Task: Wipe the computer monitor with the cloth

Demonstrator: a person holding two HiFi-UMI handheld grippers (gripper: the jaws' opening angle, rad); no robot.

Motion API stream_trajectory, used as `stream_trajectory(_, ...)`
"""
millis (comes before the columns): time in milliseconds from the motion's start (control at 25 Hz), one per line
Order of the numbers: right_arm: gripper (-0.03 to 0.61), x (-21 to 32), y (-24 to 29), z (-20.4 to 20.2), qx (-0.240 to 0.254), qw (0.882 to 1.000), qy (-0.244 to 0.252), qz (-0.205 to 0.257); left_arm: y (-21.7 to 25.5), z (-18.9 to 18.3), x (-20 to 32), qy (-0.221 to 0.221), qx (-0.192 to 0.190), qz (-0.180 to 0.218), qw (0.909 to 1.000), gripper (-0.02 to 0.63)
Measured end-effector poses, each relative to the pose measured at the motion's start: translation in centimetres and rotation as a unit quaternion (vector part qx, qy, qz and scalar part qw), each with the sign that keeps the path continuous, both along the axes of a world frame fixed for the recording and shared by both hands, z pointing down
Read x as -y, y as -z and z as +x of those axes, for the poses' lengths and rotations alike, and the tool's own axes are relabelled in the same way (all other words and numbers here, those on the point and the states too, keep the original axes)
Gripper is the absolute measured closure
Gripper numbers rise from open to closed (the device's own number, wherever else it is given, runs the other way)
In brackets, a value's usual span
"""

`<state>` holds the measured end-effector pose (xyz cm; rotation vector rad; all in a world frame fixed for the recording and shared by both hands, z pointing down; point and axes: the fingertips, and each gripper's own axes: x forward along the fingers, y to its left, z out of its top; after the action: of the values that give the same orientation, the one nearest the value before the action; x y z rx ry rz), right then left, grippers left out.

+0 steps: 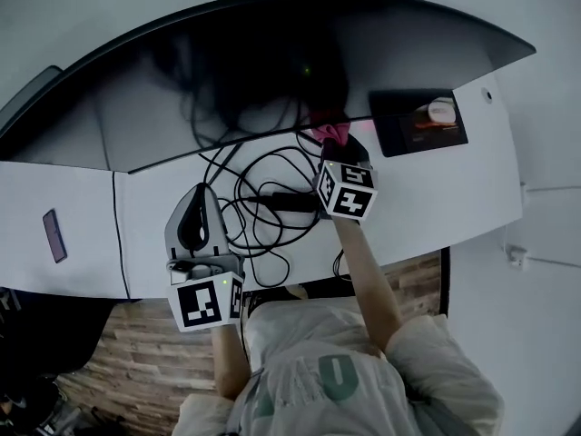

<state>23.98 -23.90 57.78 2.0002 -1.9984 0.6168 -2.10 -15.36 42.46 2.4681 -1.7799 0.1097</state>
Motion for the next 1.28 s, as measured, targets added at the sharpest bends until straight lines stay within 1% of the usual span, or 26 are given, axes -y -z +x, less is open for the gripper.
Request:
stream_trajectory(160, 0.522, 0.0, 0.2, 5.5, -0.015, 1.000, -0.025, 0.006, -0.1, 4.2, 0.6, -0.028, 0.000, 0.002, 0.9996, 0.598)
stream_trajectory(280, 0.522, -0.1, 0.3, 9.0, -0.029, 0.999, -0.037, 0.009, -0.1, 6.5, 1.1, -0.043, 0.002, 0.002, 0.9991, 0.598)
stream_trajectory(440, 0.522, 0.0, 0.4, 12.7, -0.044, 0.998, -0.047, 0.012, -0.4, 8.6, 1.4, -0.053, 0.005, -0.001, 0.9986, 0.598)
stream_trajectory(560, 0.522, 0.0, 0.4, 14.7, -0.052, 0.997, -0.052, 0.012, -0.6, 9.7, 1.4, -0.058, 0.007, -0.004, 0.9983, 0.598)
stream_trajectory(800, 0.522, 0.0, 0.4, 16.5, -0.068, 0.996, -0.051, 0.016, -0.3, 10.9, 1.4, -0.066, 0.014, -0.002, 0.9977, 0.598)
stream_trajectory(960, 0.522, -0.1, 0.4, 16.4, -0.080, 0.996, -0.043, 0.016, 0.4, 11.0, 1.4, -0.067, 0.019, 0.004, 0.9976, 0.598)
stream_trajectory(1120, 0.522, -1.0, 0.1, 15.5, -0.093, 0.995, -0.026, 0.003, 1.1, 11.6, 1.2, -0.076, 0.010, 0.005, 0.9971, 0.598)
stream_trajectory(1200, 0.522, -2.1, -0.3, 15.1, -0.084, 0.996, -0.023, -0.003, 1.6, 12.4, 1.1, -0.087, 0.009, 0.009, 0.9961, 0.598)
stream_trajectory(1280, 0.522, -3.2, -0.5, 15.6, -0.052, 0.998, -0.038, -0.005, 2.3, 13.5, 1.0, -0.103, 0.008, 0.016, 0.9945, 0.598)
